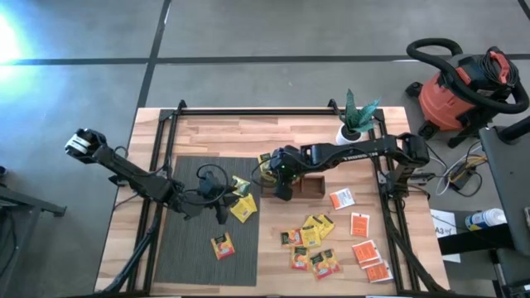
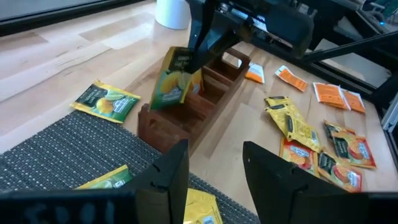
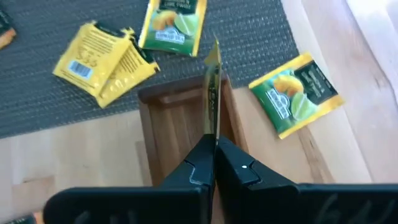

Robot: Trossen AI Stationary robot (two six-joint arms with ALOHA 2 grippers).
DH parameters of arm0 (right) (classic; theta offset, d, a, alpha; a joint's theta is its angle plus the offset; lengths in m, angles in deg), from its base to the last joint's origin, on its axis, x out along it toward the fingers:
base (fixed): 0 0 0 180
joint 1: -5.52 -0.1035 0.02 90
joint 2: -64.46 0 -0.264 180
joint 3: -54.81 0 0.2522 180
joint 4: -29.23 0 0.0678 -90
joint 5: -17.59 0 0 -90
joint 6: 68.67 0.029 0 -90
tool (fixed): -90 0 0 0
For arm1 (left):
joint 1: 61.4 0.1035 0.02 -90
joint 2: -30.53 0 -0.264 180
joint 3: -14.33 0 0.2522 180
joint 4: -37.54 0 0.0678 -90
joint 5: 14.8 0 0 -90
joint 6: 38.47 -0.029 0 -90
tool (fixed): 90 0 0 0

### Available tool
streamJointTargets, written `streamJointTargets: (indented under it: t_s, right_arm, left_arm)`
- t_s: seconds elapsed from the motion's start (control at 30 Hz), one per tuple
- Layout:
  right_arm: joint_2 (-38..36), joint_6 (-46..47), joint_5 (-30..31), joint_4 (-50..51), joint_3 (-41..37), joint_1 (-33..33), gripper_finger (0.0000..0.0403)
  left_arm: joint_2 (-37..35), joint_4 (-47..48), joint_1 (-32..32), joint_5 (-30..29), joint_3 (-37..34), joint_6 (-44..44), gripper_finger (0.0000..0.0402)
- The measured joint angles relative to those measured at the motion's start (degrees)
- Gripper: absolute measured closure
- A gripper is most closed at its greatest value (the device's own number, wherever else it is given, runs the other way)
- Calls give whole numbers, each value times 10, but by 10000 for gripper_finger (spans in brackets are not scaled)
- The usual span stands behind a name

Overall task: Pick & Place Tea
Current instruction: Put the yellow tea bag into the middle section of the wooden organizer

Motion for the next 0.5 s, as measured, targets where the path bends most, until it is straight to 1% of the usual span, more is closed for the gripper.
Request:
streamJointTargets:
  t_s: [0.23,0.3,0.5]
  right_arm:
    - [0,-51,-9,49,0,2,394]
    - [0,-70,-19,51,0,2,394]
    - [0,-105,-20,52,0,3,394]
  left_arm:
    - [0,0,0,0,0,0,257]
    - [0,0,0,0,0,0,257]
    - [0,0,2,0,0,1,257]
